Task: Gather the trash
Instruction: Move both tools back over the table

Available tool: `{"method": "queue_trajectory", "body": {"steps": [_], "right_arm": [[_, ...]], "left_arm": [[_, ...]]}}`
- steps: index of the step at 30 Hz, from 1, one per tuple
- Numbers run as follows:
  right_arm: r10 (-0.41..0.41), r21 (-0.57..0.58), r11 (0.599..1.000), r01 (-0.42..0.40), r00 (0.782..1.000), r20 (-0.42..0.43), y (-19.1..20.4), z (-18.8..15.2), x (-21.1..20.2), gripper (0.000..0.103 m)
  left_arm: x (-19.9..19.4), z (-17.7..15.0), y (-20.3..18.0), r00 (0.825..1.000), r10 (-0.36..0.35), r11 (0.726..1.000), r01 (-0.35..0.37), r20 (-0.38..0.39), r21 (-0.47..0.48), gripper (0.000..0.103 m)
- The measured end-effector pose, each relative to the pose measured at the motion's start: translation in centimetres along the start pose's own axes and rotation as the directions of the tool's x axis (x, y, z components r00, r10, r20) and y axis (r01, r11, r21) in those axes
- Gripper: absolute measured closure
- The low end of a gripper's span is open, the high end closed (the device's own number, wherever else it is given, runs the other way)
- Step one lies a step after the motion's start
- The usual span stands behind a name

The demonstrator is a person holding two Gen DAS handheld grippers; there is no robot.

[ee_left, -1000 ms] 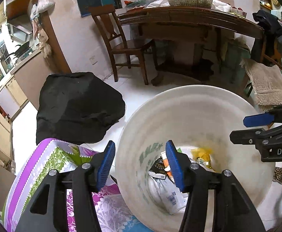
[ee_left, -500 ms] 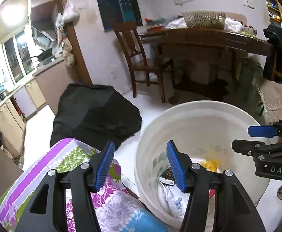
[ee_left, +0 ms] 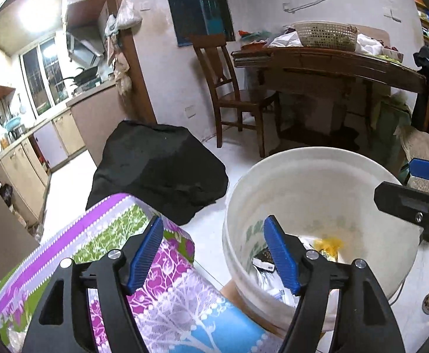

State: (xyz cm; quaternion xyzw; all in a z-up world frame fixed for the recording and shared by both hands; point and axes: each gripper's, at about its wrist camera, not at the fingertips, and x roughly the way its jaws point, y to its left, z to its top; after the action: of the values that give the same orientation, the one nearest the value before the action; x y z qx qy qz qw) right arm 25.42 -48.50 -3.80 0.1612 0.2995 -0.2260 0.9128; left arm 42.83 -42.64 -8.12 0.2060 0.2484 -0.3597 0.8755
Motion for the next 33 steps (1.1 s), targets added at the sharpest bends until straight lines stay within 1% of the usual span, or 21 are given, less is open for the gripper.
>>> {"method": "queue_trajectory", "body": {"steps": [2,5,8,14,17,19,22,27,30,33], "right_arm": [[0.012,-0.009,1.000,-0.012,1.000,-0.010,0.8,-0.2,0.1,0.006],[0.052,0.002,0.999,-0.052,0.998,-0.021,1.6,-0.5,0.2,0.006],[0.071,0.009,0.997,-0.071,0.997,-0.020,2.3,-0.9,0.1,0.006],[0.066,0.037,0.997,-0.065,0.997,-0.027,2.7,-1.6,0.5,0.006],[0.054,0.015,0.998,-0.053,0.998,-0.020,3.2,-2.2,0.5,0.006],[0.042,-0.005,0.999,-0.042,0.999,0.007,4.0,-2.8,0.2,0.006],[0.047,-0.020,0.999,-0.047,0.999,0.018,5.0,-3.9,0.0,0.006],[0.035,-0.038,0.999,-0.035,0.999,0.008,7.1,-6.4,-0.7,0.006],[0.027,-0.050,0.998,-0.027,1.000,0.006,8.4,-8.0,-1.0,0.006],[0.062,-0.077,0.995,-0.062,0.998,0.000,10.4,-10.1,-1.6,0.006]], "left_arm": [[-0.4,-0.3,0.3,1.000,0.018,1.000,-0.018,0.008,-0.007,0.028],[-0.8,-0.8,1.0,0.999,0.049,0.999,-0.049,0.016,-0.022,0.027],[-1.5,-1.5,1.8,0.998,0.055,0.998,-0.055,0.012,-0.037,0.027],[-2.5,-2.7,3.2,0.995,0.099,0.993,-0.097,0.021,-0.065,0.027],[-3.4,-3.4,4.1,0.992,0.118,0.990,-0.115,0.033,-0.082,0.027],[-3.9,-3.8,4.9,0.992,0.123,0.987,-0.119,0.037,-0.110,0.027],[-5.3,-4.9,6.0,0.990,0.131,0.981,-0.123,0.043,-0.147,0.027],[-8.7,-7.7,7.0,0.984,0.164,0.977,-0.154,0.064,-0.146,0.026],[-11.1,-10.2,8.1,0.981,0.184,0.970,-0.171,0.065,-0.171,0.026],[-13.5,-13.4,9.6,0.980,0.196,0.960,-0.183,0.042,-0.210,0.026]]}}
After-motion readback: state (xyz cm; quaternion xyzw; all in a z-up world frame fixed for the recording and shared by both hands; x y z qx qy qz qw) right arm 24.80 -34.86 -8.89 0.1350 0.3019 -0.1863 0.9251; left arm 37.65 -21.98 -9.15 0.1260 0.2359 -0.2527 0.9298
